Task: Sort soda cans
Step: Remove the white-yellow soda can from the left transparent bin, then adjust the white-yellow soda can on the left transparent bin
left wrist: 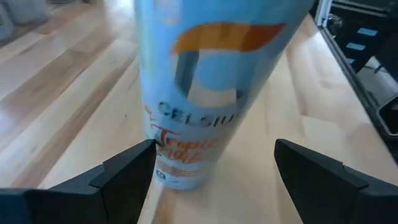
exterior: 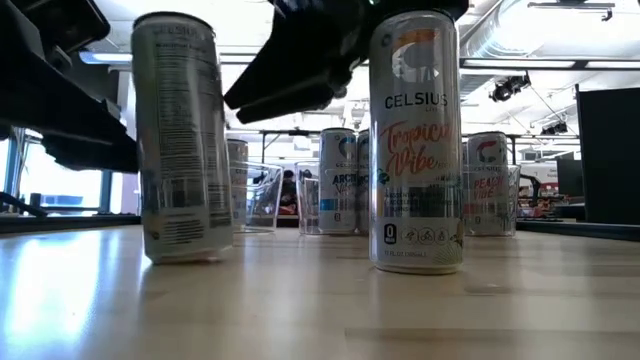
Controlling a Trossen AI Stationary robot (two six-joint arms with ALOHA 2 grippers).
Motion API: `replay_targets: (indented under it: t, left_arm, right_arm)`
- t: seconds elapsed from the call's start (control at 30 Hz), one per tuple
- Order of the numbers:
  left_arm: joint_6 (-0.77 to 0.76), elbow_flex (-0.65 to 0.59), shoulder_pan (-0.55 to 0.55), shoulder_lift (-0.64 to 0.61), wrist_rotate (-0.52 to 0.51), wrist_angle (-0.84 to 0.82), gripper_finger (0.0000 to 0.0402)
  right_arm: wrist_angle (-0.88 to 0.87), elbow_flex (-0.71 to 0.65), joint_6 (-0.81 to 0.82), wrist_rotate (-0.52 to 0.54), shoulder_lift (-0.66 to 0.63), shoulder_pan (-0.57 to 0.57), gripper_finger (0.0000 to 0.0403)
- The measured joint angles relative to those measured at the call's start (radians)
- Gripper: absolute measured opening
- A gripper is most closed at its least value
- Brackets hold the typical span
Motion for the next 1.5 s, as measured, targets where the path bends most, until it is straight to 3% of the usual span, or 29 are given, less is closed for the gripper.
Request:
replay_targets:
  t: [0.23,0.37,0.57,0.73,0.9,1.07,1.13,1.23,1.37,1.5]
  left_arm:
    - [0.007,0.049,-0.043,0.0,-0.052,-0.005,0.0319]
    - [-0.003,0.068,-0.076,0.0,-0.13,-0.031,0.0319]
    - [-0.023,0.098,-0.098,0.0,-0.229,-0.063,0.0319]
    - [0.097,0.183,-0.097,-0.013,-0.252,-0.103,0.0319]
    - [0.097,0.339,-0.096,-0.12,-0.265,-0.458,0.0319]
    - [-0.081,0.488,-0.058,-0.248,-0.363,-0.924,0.0319]
    - [-0.14,0.517,-0.002,-0.305,-0.388,-1.067,0.0319]
    - [-0.149,0.531,0.17,-0.408,-0.286,-1.182,0.0319]
    - [0.085,0.513,0.473,-0.517,-0.095,-1.175,0.0319]
    - [0.215,0.511,0.754,-0.568,-0.047,-1.152,0.0319]
  right_arm:
    - [0.02,0.0,-0.008,0.216,0.001,-0.001,0.0238]
    - [-0.065,0.0,-0.027,0.308,-0.028,0.003,0.0238]
    - [-0.217,0.0,-0.053,0.319,-0.131,0.042,0.0238]
    - [-0.383,0.0,-0.029,0.471,-0.236,0.109,0.0238]
    - [-0.557,0.0,0.093,0.556,-0.285,0.175,0.0238]
    - [-0.622,-0.022,0.203,0.633,-0.283,0.23,0.0238]
    - [-0.619,-0.054,0.238,0.662,-0.283,0.255,0.0238]
    - [-0.63,-0.102,0.3,0.735,-0.282,0.296,0.0238]
    - [-0.63,-0.133,0.366,0.792,-0.282,0.34,0.0238]
    - [-0.616,-0.134,0.372,0.806,-0.282,0.365,0.0238]
